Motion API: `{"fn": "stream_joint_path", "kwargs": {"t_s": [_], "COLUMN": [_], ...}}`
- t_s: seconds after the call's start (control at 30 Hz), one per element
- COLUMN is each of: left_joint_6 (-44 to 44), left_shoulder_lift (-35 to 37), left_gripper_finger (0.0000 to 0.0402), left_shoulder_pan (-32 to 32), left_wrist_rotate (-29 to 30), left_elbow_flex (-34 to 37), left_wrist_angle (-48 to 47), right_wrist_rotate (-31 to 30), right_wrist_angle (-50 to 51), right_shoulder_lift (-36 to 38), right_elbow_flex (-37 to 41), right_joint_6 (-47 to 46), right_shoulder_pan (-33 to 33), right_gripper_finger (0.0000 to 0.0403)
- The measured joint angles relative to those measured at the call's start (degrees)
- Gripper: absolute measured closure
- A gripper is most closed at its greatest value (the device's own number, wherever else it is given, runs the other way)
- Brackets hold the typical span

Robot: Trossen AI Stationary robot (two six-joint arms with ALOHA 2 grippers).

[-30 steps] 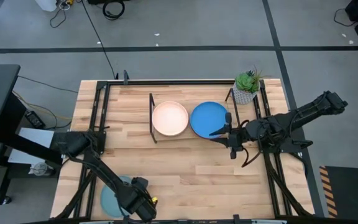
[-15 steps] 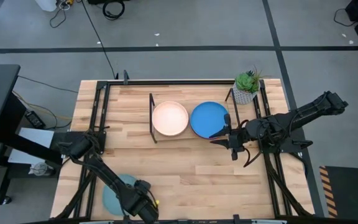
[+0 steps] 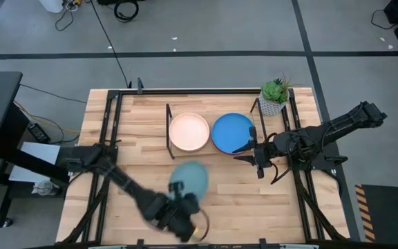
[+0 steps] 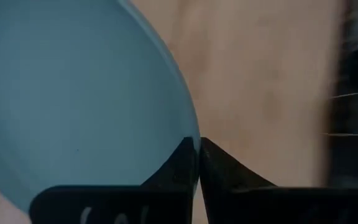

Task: Place and stack plates onto a shelf
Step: Stack the light blue plate on top of the white plate on the shelf

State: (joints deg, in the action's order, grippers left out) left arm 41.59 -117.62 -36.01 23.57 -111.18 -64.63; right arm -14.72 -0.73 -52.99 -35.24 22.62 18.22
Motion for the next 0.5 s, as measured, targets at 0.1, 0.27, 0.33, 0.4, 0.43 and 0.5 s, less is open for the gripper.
{"fn": "stream_joint_path", "kwargs": {"t_s": [0.1, 0.27, 0.33, 0.4, 0.43, 0.5], "left_joint_6": [-11.3, -26.4, -31.1, -34.3, -35.2, -36.8], "left_shoulder_lift": [0.0, -0.1, -0.1, -0.1, -0.1, -0.1], "left_gripper_finger": [0.0386, 0.0386, 0.0386, 0.0386, 0.0386, 0.0386], "left_shoulder_pan": [5.5, 14.6, 17.6, 20.4, 21.8, 24.3], "left_wrist_rotate": [0.4, 3.0, 3.1, 1.7, 0.6, -0.8], "left_elbow_flex": [0.0, 0.0, 0.0, 0.0, 0.0, 0.0], "left_wrist_angle": [-2.2, -2.5, -3.0, -4.3, -4.9, -6.1], "right_wrist_rotate": [0.0, -0.1, -0.4, -0.4, -0.5, -0.9], "right_wrist_angle": [0.4, 0.4, 0.4, 0.5, 0.8, 1.2], "right_shoulder_lift": [0.0, 0.0, 0.0, 0.0, 0.0, 0.0], "right_elbow_flex": [0.0, 0.0, 0.0, 0.0, 0.0, 0.3], "right_joint_6": [-2.1, -5.9, -7.6, -9.5, -10.4, -12.2], "right_shoulder_pan": [0.0, 0.0, 0.0, 0.0, 0.2, 0.7], "right_gripper_finger": [0.0308, 0.0308, 0.0308, 0.0308, 0.0308, 0.0308]}}
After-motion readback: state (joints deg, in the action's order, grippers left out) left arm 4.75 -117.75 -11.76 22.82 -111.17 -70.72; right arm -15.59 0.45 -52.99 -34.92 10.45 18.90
